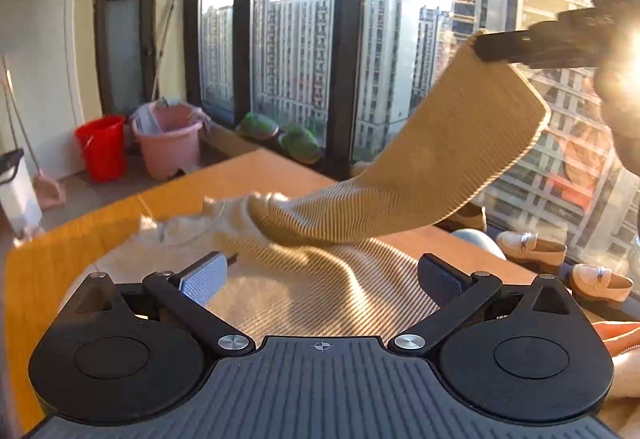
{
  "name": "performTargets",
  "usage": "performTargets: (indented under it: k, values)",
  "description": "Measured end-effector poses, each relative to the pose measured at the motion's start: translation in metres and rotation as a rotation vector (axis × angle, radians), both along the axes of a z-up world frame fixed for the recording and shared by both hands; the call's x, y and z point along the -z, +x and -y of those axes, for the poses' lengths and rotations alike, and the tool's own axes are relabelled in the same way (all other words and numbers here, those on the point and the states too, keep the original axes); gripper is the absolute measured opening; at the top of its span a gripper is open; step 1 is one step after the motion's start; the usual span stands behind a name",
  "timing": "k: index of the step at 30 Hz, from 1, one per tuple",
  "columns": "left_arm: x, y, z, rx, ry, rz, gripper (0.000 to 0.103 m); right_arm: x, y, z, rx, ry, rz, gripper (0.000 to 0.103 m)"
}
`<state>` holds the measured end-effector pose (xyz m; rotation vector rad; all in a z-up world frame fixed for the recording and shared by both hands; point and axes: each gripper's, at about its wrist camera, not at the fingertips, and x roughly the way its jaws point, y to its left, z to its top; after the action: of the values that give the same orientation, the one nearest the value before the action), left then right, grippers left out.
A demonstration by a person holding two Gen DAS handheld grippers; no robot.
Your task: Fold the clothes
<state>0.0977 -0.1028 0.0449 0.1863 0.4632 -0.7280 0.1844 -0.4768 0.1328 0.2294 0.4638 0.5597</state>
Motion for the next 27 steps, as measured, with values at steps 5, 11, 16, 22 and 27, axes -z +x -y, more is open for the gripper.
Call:
performTargets:
  k: [5, 11, 16, 22, 27]
  values:
    - [-0.043, -0.047, 0.032, -0.002, 0.059, 0.249, 0.103, -0.025, 0.030, -0.049, -0.127, 0.000, 0.037, 0.008]
    - [-0.031, -0.055, 0.069, -0.164, 0.133, 0.441, 0.103, -0.029, 0.031, -0.099, -0.230, -0.077, 0.076, 0.008]
    - [-0.017, -0.056, 0.085, -0.243, 0.229, 0.600, 0.069, -0.022, 0.028, -0.096, -0.200, -0.072, 0.079, 0.008]
    - [-0.032, -0.048, 0.059, -0.253, 0.109, 0.481, 0.027, -0.016, 0.029, -0.081, -0.163, -0.037, 0.105, 0.008]
    - [-0.057, -0.028, 0.032, -0.244, -0.021, 0.364, 0.019, -0.017, 0.024, -0.075, -0.115, -0.062, 0.215, 0.013]
